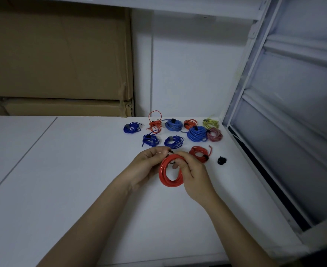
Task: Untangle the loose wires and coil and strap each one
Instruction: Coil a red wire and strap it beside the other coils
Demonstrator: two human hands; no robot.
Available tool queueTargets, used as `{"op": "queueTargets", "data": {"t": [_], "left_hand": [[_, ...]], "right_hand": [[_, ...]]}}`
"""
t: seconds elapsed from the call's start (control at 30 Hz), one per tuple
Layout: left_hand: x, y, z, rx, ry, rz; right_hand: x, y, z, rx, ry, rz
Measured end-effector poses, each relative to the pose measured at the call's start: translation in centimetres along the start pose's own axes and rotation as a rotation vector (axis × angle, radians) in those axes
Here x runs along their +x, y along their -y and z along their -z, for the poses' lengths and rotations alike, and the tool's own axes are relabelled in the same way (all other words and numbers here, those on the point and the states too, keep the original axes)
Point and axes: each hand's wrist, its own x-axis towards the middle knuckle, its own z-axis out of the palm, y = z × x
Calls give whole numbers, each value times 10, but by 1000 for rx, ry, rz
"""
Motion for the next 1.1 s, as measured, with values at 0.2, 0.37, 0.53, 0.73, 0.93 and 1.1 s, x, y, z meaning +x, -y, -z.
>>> {"op": "queueTargets", "data": {"t": [0.2,0.37,0.53,0.73,0.93,1.1], "left_hand": [[0,1,-6,157,-75,-82],[-1,0,-8,151,-134,-98],[-3,-2,-8,184,-175,-90],[-5,-6,-11,247,-186,-99],[-10,-12,-6,140,-30,-49],[-13,-10,-8,199,46,-40]], "right_hand": [[-1,0,2,-18,5,-1],[-1,3,5,-61,3,-47],[-1,6,5,-173,-34,-83],[-3,9,1,-433,-119,-6],[2,7,5,-458,-90,3],[5,7,8,-364,-77,-15]]}}
